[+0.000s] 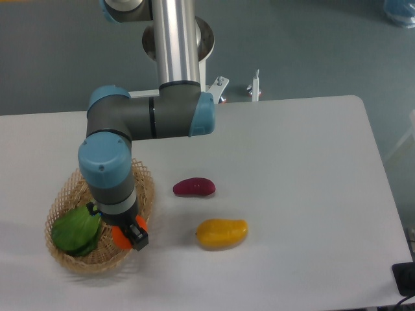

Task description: Place the orange in the basket

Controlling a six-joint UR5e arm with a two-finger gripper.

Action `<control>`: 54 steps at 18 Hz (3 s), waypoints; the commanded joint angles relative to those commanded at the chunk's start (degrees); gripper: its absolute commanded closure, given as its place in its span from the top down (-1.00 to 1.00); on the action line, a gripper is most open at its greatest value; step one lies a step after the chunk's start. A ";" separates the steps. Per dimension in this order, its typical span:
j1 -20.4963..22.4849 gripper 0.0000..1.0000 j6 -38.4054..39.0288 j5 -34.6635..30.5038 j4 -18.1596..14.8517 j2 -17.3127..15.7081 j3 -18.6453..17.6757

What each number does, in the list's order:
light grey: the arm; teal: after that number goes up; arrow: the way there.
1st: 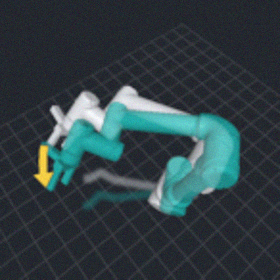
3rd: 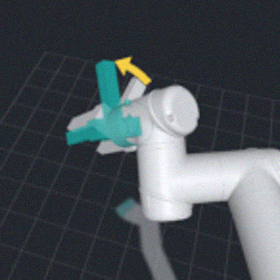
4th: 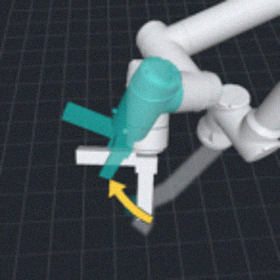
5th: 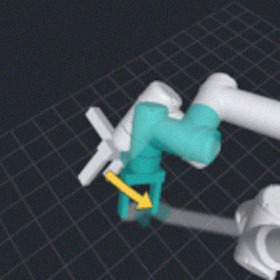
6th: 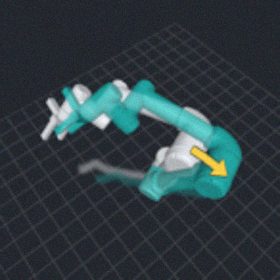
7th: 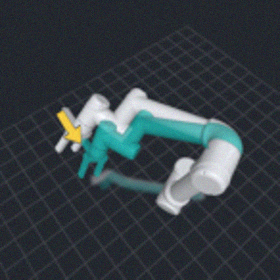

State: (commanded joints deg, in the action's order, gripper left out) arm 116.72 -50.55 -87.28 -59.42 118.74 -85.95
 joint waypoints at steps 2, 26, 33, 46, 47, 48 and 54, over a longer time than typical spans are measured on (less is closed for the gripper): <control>-0.27 0.34 0.98 0.09 2.02 -0.09 -1.05; 2.53 1.00 3.98 -5.52 3.17 -2.28 -0.53; 13.87 1.00 -2.87 -7.21 3.70 -2.28 1.75; 35.41 1.00 -37.94 -2.64 -2.19 -3.25 0.70; 35.94 1.00 -38.48 -2.55 -2.10 -3.16 0.70; 36.03 1.00 -38.57 -2.64 -1.84 -2.99 0.87; 36.12 1.00 -38.57 -2.64 -1.84 -2.55 1.58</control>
State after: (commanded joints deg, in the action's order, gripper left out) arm 152.84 -89.12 -89.91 -61.26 116.19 -84.37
